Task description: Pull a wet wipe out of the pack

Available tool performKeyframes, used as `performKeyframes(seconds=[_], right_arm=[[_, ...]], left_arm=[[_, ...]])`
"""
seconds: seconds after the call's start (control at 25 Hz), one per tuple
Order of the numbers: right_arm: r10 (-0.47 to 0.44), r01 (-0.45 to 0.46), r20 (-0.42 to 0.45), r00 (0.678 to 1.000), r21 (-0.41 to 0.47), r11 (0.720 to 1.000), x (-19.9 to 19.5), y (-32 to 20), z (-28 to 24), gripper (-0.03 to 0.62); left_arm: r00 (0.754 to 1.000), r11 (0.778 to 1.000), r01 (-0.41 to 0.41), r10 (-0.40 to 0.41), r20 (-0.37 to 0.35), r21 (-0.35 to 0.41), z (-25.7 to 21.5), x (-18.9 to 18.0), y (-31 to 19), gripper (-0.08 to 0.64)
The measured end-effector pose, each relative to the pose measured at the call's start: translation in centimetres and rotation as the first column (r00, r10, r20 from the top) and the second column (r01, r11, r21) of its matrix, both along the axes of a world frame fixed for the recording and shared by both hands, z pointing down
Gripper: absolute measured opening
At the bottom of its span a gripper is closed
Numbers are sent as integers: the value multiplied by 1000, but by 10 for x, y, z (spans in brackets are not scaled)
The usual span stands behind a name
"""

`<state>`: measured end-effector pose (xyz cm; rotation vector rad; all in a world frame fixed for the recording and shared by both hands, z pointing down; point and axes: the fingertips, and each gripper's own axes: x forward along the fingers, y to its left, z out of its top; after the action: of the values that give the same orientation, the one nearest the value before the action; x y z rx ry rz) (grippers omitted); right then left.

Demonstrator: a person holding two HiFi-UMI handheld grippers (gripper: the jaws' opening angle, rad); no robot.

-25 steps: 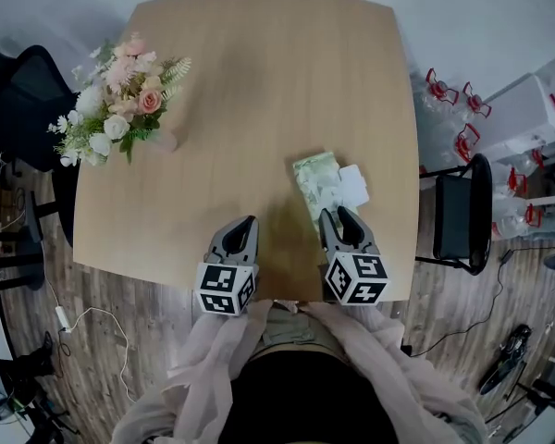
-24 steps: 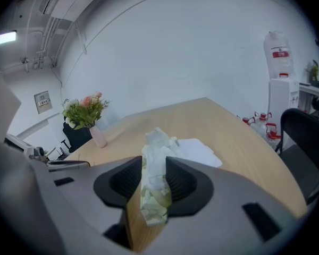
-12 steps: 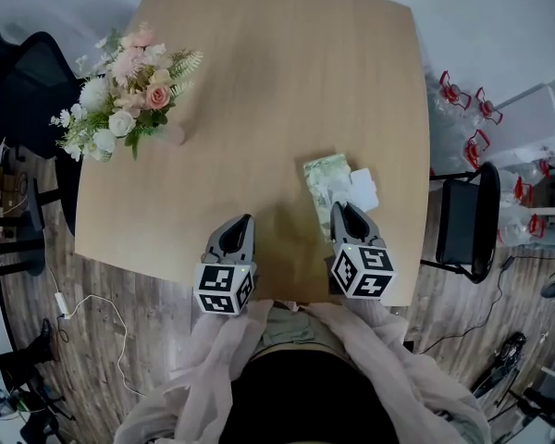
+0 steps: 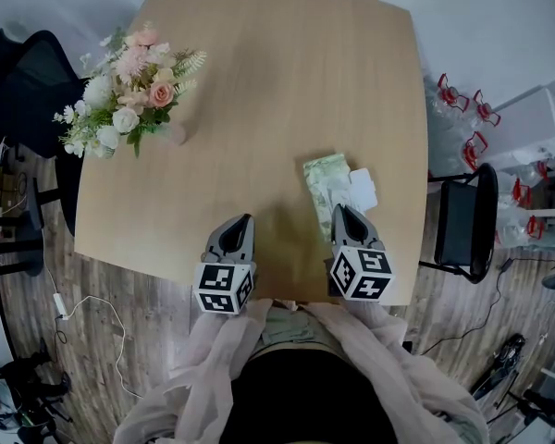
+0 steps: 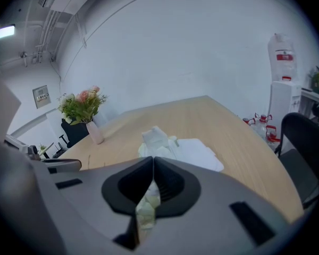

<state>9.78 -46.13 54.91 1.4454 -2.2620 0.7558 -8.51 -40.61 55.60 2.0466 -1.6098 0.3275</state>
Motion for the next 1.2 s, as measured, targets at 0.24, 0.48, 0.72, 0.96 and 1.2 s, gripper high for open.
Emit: performKeyframes(seconds=[0.24,0.48,0.72,0.96,1.2], right_arm=[[14,-14,2,1000,3,1000,2,8,0,14],[25,-25,8,1000,12,1000,6,14,-3,14],[34,-34,11,999,20,999,4,21,-4,12],[41,-41,8,999,27,999,3,27,-7,12],[39,-39,5,999,29,999,2,35,-8,12]], left_arm=[[1000,1000,1,-1,11,10,-2,-3,4,11],[1000,1000,-10,9,19,24,-7,-1,8,11],[999,999,-18,17,29,34,-9,-4,13,11],[999,999,-24,23,24,45,-13,-5,16,9],[999,998,-29,28,22,46,-13,-6,20,11]])
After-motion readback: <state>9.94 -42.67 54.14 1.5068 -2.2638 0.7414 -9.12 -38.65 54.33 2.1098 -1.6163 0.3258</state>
